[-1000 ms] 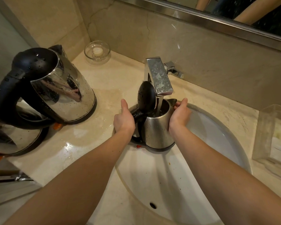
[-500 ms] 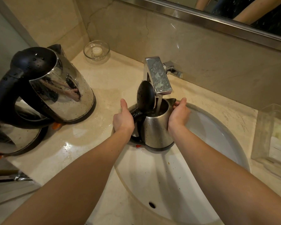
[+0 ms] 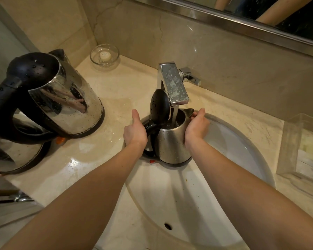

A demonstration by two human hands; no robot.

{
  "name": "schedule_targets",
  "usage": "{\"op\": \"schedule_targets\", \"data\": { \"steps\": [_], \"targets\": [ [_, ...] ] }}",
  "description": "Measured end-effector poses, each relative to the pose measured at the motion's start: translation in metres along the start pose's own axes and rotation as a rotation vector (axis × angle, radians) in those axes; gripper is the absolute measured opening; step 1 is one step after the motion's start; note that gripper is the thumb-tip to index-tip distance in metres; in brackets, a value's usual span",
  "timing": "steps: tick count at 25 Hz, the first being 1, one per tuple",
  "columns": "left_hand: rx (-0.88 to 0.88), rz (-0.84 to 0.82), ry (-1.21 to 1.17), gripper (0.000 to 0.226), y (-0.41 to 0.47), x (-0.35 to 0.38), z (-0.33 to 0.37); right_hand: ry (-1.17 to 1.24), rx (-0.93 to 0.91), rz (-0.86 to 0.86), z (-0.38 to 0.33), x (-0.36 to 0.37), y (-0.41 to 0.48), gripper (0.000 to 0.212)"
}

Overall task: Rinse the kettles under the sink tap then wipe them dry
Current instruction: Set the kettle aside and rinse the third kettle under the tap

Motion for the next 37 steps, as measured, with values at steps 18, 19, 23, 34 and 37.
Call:
{"op": "schedule_targets", "data": {
  "steps": [18,19,23,34,37],
  "targets": [
    [-0.029,-0.033,-0.042,0.108,-0.004,-0.002,0.005,-0.003,0.027,0.034,-0.002,0.002,-0.002,0.048],
    [-0.028,-0.037,-0.039,0.104,-0.003,-0.002,0.006,-0.008,0.027,0.041,-0.002,0.002,-0.002,0.048],
    [-0.037,-0.047,-0.022,0.104,-0.002,-0.002,0.006,-0.010,0.031,0.046,-0.001,0.002,-0.003,0.047],
    [-0.020,-0.075,0.031,0.090,0.008,-0.002,-0.002,0.036,0.025,0.097,0.001,0.001,-0.006,0.044],
    [-0.018,-0.081,0.037,0.093,0.009,-0.001,-0.004,0.034,0.020,0.097,0.004,0.001,-0.006,0.043]
  ]
}}
Point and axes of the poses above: each hand's wrist, its own y-axis towards the middle knuckle, its own x-axis out of the palm, z = x × y, the point moved 1 cm from there along y, towards the middle knuckle, and after that the axes turned 8 degrees about -y, right-handed, at the moved point
